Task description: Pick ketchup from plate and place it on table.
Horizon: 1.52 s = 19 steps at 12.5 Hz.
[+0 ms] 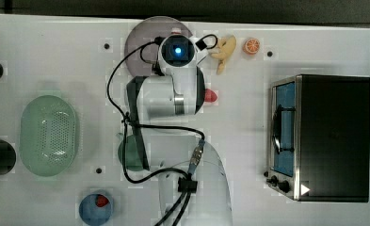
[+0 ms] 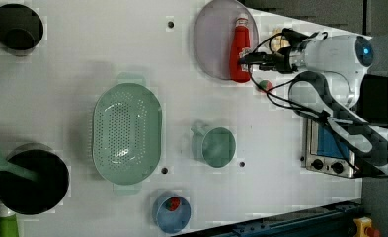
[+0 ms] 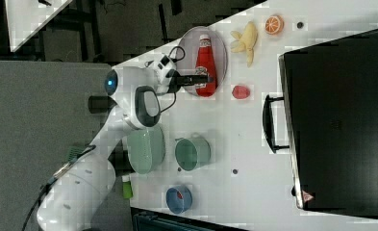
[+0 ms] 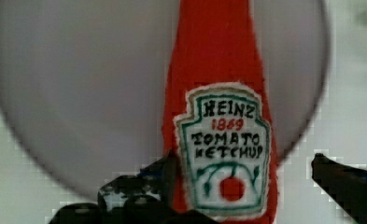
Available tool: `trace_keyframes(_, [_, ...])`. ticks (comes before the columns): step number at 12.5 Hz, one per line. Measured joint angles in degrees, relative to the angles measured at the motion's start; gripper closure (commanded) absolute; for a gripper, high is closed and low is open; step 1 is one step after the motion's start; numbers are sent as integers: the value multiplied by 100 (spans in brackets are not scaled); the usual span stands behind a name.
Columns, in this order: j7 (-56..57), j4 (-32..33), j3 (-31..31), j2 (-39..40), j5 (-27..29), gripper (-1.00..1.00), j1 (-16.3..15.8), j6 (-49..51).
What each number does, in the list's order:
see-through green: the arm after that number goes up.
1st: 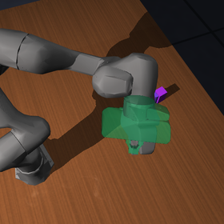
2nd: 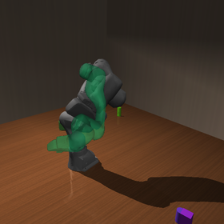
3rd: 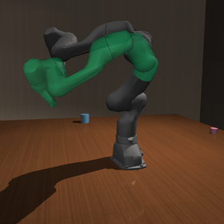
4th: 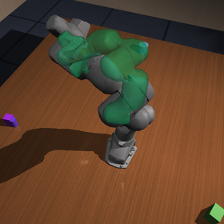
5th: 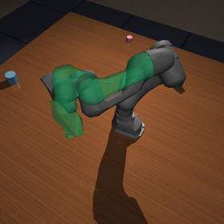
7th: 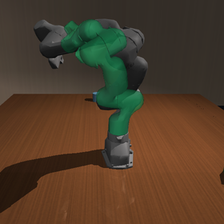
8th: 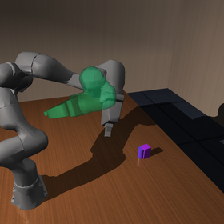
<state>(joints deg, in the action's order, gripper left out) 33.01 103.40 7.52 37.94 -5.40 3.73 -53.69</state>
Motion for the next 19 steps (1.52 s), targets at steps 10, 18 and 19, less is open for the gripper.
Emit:
trace_keyframes(10, [56, 34, -15, 540, -110, -30, -135, -836])
trace_keyframes(18, [73, 22, 18, 255, 10, -30, -114, -327])
trace_keyframes(19, [73, 78, 11, 14, 50, -30, -104, 106])
